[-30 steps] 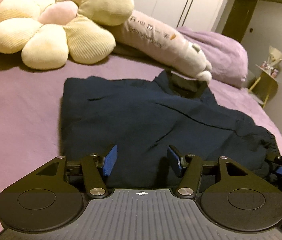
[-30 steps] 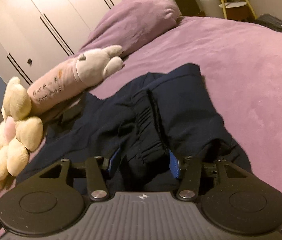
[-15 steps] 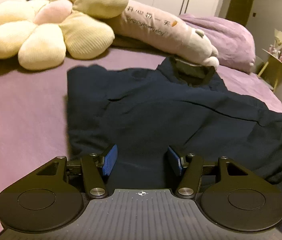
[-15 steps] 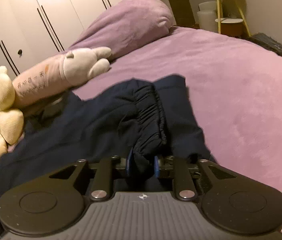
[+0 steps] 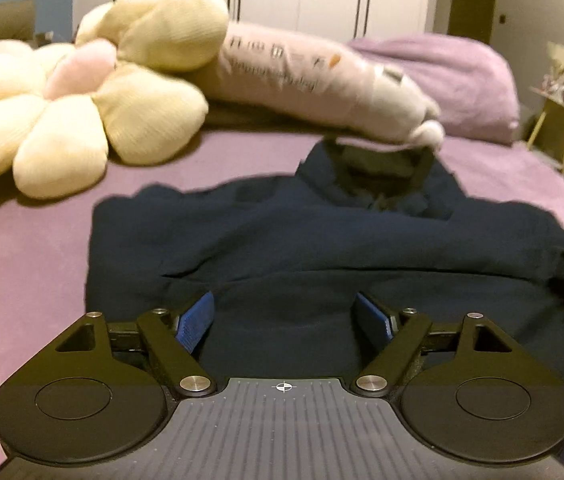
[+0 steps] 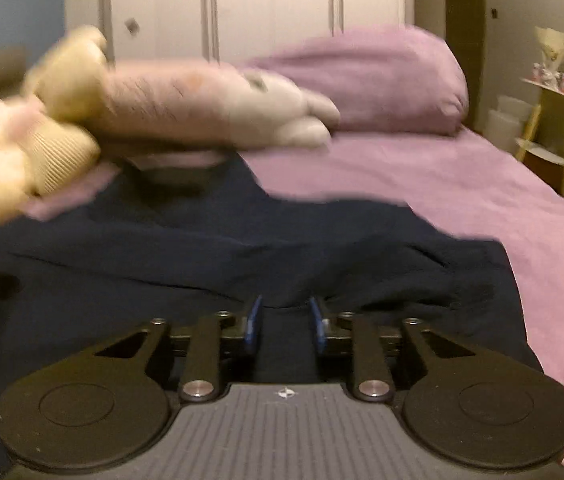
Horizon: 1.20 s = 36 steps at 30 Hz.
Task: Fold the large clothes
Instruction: 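Fold the cuff across the jacket back with the right gripper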
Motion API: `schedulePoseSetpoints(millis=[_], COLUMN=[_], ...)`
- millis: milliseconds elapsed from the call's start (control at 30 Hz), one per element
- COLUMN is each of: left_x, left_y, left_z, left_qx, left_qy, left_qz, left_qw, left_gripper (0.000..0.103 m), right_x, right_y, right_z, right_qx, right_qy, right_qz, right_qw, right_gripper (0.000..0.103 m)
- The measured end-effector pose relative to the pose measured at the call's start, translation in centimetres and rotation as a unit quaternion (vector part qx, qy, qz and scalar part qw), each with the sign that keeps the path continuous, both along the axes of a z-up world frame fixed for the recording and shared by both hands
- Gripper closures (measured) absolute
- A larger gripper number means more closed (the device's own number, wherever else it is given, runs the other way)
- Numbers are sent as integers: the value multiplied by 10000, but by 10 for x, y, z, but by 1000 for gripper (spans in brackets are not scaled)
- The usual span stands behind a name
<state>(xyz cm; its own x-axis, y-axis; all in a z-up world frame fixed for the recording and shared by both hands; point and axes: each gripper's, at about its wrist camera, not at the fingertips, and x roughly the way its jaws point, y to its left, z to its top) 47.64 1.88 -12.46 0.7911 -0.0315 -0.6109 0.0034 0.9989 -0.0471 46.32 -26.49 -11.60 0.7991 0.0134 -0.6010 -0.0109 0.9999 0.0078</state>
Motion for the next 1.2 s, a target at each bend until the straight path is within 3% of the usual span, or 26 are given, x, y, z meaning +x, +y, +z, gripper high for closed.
schedulePoseSetpoints(millis=[33,100,267,467,633,767,867,1033,1200], left_x=[3,7,16,23,11,-29,-45,-38,-46], left_y=[0,-2,0,5,2,9,10,1,1], left_z=[-4,-9,-23,-30,-15,-6,-15,-21,3], left_qx=[123,371,465,305,502,359,431,667,774], left_qy=[-75,-216,-376,-431,-219,-145,-83,66,585], left_qz=[44,59,1,-38,-7,-186,-159,-94,90], left_qw=[9999,9991,9982,9986,9985,9991,9989,9977,9952], left_gripper=[11,5,0,0,0,0,0,0,0], right_x=[2,8,22,28,23,-28,-64,-61,-49], right_y=[-7,-21,-20,-44,-37,-41,-51,-43,-28], right_z=[-3,-2,-17,-21,-9,18,14,-7,3], right_qx=[-22,-242,-1267,-570,-715,-53,232,-222,-696], right_qy=[-65,-239,-506,-551,-367,-363,-259,-159,212], right_qz=[-63,-255,31,111,85,-4,-59,65,27], right_qw=[10000,9991,9906,9968,9967,9993,9994,9996,9973], right_gripper=[98,102,103,103,103,80,79,79,78])
